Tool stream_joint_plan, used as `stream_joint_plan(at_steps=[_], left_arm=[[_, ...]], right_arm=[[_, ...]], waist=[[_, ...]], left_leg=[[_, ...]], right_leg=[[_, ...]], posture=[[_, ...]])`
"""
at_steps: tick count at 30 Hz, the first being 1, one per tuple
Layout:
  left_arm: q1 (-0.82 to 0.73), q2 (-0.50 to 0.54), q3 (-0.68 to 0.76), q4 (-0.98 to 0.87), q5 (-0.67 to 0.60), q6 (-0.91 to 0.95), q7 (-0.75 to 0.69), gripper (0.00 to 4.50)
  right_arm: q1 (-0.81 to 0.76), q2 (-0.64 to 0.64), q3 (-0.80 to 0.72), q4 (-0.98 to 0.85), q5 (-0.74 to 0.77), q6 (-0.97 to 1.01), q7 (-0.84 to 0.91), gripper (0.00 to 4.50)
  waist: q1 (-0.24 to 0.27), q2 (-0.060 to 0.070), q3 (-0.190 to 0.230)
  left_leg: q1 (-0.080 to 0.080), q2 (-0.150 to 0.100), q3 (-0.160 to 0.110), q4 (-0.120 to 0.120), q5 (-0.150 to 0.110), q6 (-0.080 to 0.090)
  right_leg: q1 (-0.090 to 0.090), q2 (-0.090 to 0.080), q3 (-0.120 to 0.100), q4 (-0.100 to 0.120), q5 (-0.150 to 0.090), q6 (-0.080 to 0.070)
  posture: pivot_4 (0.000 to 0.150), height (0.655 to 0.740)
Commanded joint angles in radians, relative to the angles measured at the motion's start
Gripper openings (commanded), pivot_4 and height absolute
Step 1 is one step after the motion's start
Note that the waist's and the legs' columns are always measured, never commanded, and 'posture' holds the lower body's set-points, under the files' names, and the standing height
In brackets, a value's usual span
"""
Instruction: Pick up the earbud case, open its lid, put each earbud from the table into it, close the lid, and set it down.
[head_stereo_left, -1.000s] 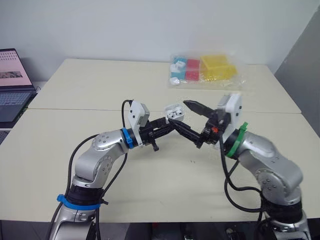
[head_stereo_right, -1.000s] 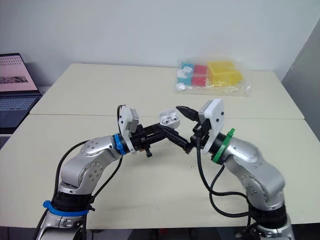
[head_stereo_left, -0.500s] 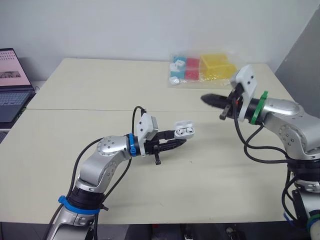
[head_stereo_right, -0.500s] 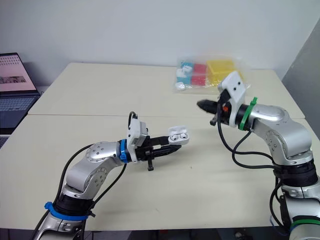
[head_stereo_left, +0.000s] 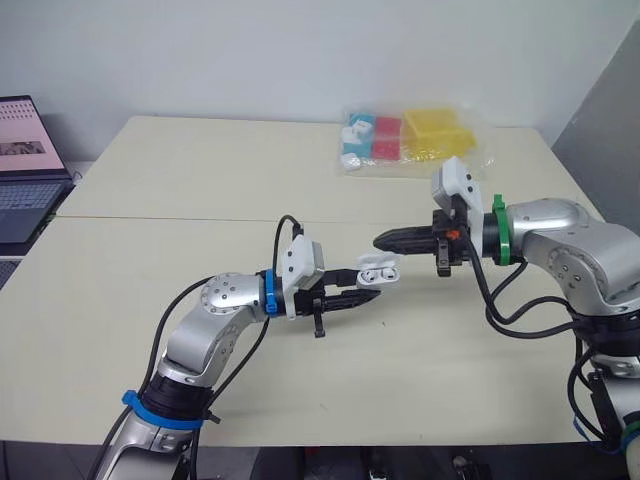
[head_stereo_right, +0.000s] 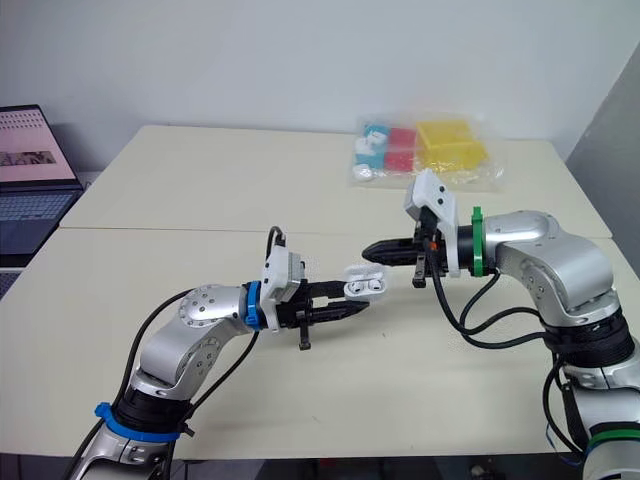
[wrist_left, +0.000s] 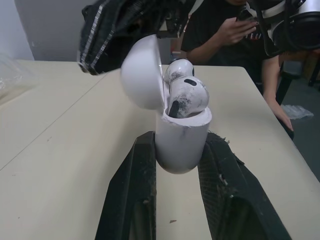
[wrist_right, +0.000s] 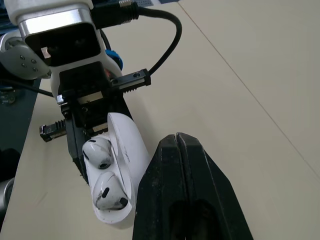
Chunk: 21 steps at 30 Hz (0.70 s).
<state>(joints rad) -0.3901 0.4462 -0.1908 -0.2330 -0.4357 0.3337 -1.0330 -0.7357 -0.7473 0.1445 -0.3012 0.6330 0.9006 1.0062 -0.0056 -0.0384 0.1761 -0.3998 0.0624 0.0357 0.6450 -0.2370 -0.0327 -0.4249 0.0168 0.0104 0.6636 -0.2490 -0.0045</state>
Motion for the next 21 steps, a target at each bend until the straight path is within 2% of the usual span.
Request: stream_joint_plan(at_steps=[1, 7, 16, 18, 21], left_arm=[[-0.007, -0.007, 0.004, -0.010, 0.005, -0.027, 0.004, 0.79], [-0.012, -0.010, 0.003, 0.000, 0.009, -0.032, 0.004, 0.79], [-0.017, -0.029, 0.026, 0.003, -0.023, 0.036, 0.035, 0.79], [-0.021, -0.033, 0.033, 0.007, -0.037, 0.078, 0.046, 0.79], [-0.049, -0.017, 0.049, 0.034, -0.115, 0.280, 0.068, 0.79]], right_arm=[[0.022, -0.020, -0.021, -0.079, 0.057, 0.036, 0.031, 0.00], [0.044, -0.026, -0.031, -0.113, 0.082, 0.064, 0.025, 0.00], [0.098, -0.042, -0.003, -0.135, 0.010, -0.003, 0.015, 0.00], [0.105, -0.046, -0.006, -0.128, -0.018, -0.037, 0.010, 0.00], [0.172, -0.107, -0.035, -0.118, -0.149, -0.189, -0.004, 0.00]], waist=[[0.000, 0.000, 0.000], [0.000, 0.000, 0.000], [0.000, 0.000, 0.000], [0.000, 0.000, 0.000], [0.003, 0.000, 0.000]], left_leg=[[0.000, 0.000, 0.000, 0.000, 0.000, 0.000], [0.001, 0.000, 0.000, 0.000, 0.000, 0.000], [0.000, 0.000, 0.000, 0.000, 0.000, 0.000], [0.000, 0.000, 0.000, 0.000, 0.000, 0.000], [0.000, 0.000, -0.001, 0.000, 0.000, 0.000]], right_leg=[[0.000, 0.000, 0.000, 0.000, 0.000, 0.000], [0.000, 0.000, 0.000, 0.001, 0.000, 0.000], [0.000, 0.000, 0.000, 0.000, 0.000, 0.000], [0.000, 0.000, 0.000, 0.001, 0.000, 0.000], [0.000, 0.000, -0.001, 0.001, 0.000, 0.000]], posture=[[0.150, 0.7400], [0.150, 0.7400], [0.150, 0.7400], [0.150, 0.7400], [0.150, 0.7400]])
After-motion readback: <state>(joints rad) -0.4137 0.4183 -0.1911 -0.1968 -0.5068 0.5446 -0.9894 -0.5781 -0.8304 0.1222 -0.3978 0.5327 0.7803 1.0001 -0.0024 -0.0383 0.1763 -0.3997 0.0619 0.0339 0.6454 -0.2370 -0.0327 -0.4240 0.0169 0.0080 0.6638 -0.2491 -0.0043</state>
